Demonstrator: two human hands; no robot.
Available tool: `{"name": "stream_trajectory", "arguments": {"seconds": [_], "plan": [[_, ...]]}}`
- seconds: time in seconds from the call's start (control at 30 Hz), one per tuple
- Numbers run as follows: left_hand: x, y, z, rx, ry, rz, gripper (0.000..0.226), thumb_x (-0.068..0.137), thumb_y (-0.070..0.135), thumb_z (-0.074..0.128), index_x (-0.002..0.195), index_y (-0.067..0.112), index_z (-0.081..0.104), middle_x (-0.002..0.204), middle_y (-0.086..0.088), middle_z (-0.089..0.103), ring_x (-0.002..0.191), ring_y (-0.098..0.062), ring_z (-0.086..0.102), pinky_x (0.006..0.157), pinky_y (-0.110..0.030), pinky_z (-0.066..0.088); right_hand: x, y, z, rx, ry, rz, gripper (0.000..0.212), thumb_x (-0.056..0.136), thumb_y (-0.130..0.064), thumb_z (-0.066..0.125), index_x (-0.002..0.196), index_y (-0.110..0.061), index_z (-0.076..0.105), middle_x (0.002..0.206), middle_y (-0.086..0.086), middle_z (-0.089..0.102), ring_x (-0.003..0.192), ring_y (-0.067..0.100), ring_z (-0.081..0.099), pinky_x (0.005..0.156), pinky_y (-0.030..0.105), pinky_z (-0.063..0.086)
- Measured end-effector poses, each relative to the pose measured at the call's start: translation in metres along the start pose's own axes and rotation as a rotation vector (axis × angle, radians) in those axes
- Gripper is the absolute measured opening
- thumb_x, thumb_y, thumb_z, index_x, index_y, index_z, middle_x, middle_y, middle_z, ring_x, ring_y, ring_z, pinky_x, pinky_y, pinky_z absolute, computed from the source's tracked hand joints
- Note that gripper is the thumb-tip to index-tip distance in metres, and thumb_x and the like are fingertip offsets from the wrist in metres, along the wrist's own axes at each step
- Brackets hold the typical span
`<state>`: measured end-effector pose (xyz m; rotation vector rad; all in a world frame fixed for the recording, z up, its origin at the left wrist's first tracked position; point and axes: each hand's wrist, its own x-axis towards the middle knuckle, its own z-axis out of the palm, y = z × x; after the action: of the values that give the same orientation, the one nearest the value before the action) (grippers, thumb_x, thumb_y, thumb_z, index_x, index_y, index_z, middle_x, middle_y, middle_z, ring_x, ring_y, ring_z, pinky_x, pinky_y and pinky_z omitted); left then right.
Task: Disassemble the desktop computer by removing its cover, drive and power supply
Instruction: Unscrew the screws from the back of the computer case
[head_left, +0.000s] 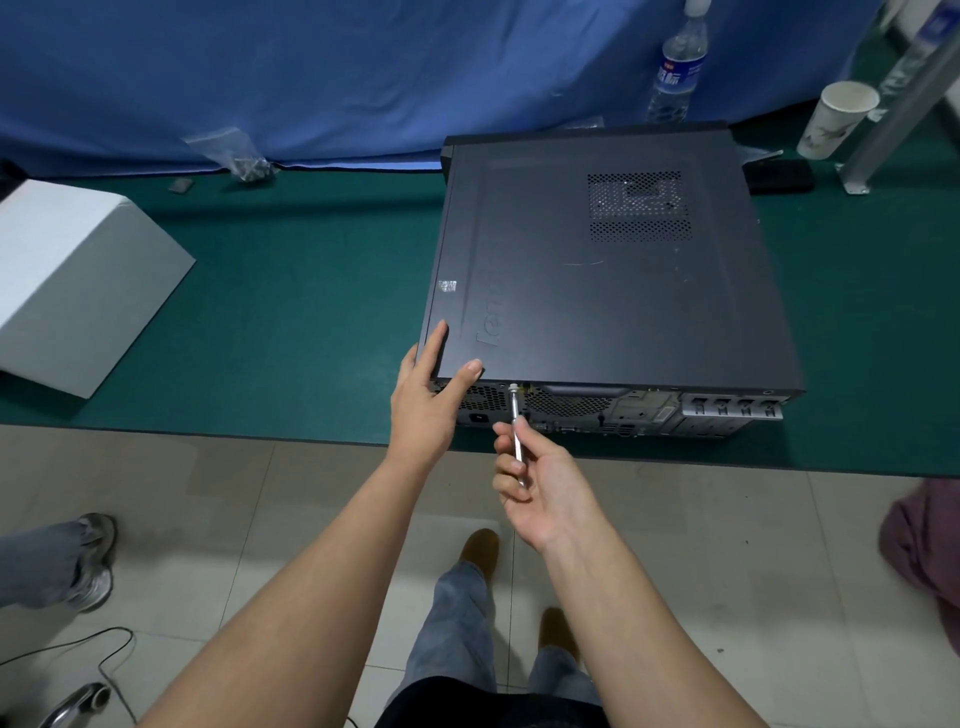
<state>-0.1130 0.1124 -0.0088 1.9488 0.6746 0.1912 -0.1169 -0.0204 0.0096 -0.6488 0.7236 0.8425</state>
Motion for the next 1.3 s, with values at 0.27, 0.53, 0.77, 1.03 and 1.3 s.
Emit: {"name": "stream_trajectory", "arguments": {"seconds": [0.27,0.53,0.77,1.03,1.3], "plan": [[-0.0009,0.0019,-0.0012,-0.001,-0.009,-0.009,0.061,0.089,0.045,0.060,0.144,0.042,0.034,0.154,0.000,0.027,0.141,-0.015,0.027,0.114,-0.040,0.027,-0.0007,0.0004,0.0008,0.016,-0.022,-0.020,0.021,0.094,-0.016,0.053,0.089,0.002,0.061,0.064,0.006,0.053,0.034,0.003,0.031,0.029,0.012,0.022],[-0.0014,0.0023,-0.0018,0.016,-0.012,-0.005,0.061,0.089,0.046,0.059,0.144,0.042,0.034,0.154,0.000,0.028,0.141,-0.015,0.027,0.114,-0.041,0.027,0.0003,0.0001,-0.0021,-0.004,-0.008,-0.015,0.024,0.096,-0.019,0.050,0.089,0.001,0.062,0.063,0.004,0.053,0.035,0.003,0.033,0.029,0.012,0.021],[-0.0007,0.0035,-0.0024,0.029,-0.012,-0.003,0.061,0.089,0.046,0.059,0.144,0.042,0.034,0.154,0.000,0.028,0.142,-0.015,0.027,0.114,-0.040,0.027,0.0007,0.0029,0.0053,0.038,0.002,-0.029,0.008,0.091,-0.011,0.057,0.088,-0.004,0.056,0.064,0.004,0.051,0.032,0.003,0.031,0.028,0.013,0.021],[-0.0009,0.0027,-0.0017,0.021,-0.007,-0.005,0.061,0.089,0.045,0.060,0.144,0.041,0.034,0.154,-0.001,0.029,0.141,-0.016,0.028,0.113,-0.039,0.027,-0.0024,-0.0016,-0.0007,0.034,-0.057,0.023,0.028,0.098,-0.019,0.044,0.093,0.003,0.061,0.061,0.007,0.058,0.038,0.004,0.035,0.030,0.013,0.023],[-0.0006,0.0023,-0.0023,0.037,-0.015,-0.003,0.062,0.089,0.048,0.058,0.144,0.042,0.032,0.155,0.001,0.027,0.141,-0.015,0.027,0.113,-0.039,0.027,-0.0009,-0.0005,0.0006,0.001,0.020,-0.016,0.014,0.092,-0.016,0.057,0.092,-0.002,0.060,0.065,0.002,0.051,0.034,0.003,0.030,0.029,0.013,0.021]]}}
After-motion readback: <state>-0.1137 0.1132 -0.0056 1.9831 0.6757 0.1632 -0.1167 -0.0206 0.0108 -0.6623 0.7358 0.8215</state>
